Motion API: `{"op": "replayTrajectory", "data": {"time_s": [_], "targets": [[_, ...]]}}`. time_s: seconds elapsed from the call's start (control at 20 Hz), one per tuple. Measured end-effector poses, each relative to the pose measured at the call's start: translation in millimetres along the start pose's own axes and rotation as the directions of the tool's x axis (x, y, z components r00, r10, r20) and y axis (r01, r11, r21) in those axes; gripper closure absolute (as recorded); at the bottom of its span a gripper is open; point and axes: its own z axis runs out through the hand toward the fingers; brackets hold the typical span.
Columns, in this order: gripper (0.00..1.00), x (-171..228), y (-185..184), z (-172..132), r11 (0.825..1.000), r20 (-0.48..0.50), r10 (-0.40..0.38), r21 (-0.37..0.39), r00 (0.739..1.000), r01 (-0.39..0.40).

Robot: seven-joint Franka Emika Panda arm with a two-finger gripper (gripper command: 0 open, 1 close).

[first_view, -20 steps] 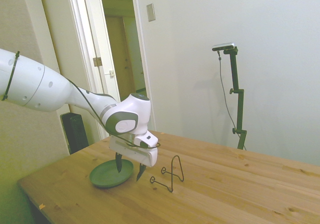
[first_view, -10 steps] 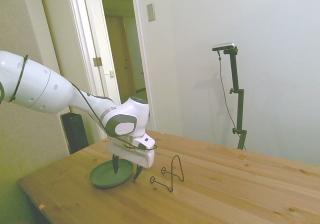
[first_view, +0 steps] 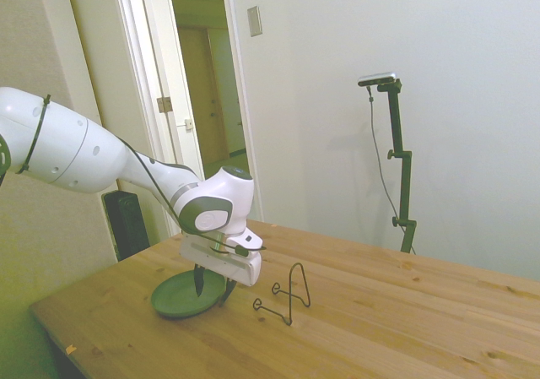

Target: Load the plate

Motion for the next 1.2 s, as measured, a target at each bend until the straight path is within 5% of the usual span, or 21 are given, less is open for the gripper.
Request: {"op": "replayTrajectory", "data": {"time_s": [0.85,1.2], "targets": [[1.00,3.4,-1.9,1.5,1.000,-0.015,0.010,-0.006,1.000,-0.010],[1.00,-6.8,3.9,-35.7,0.997,-0.110,0.061,-0.036,0.992,-0.066]]}}
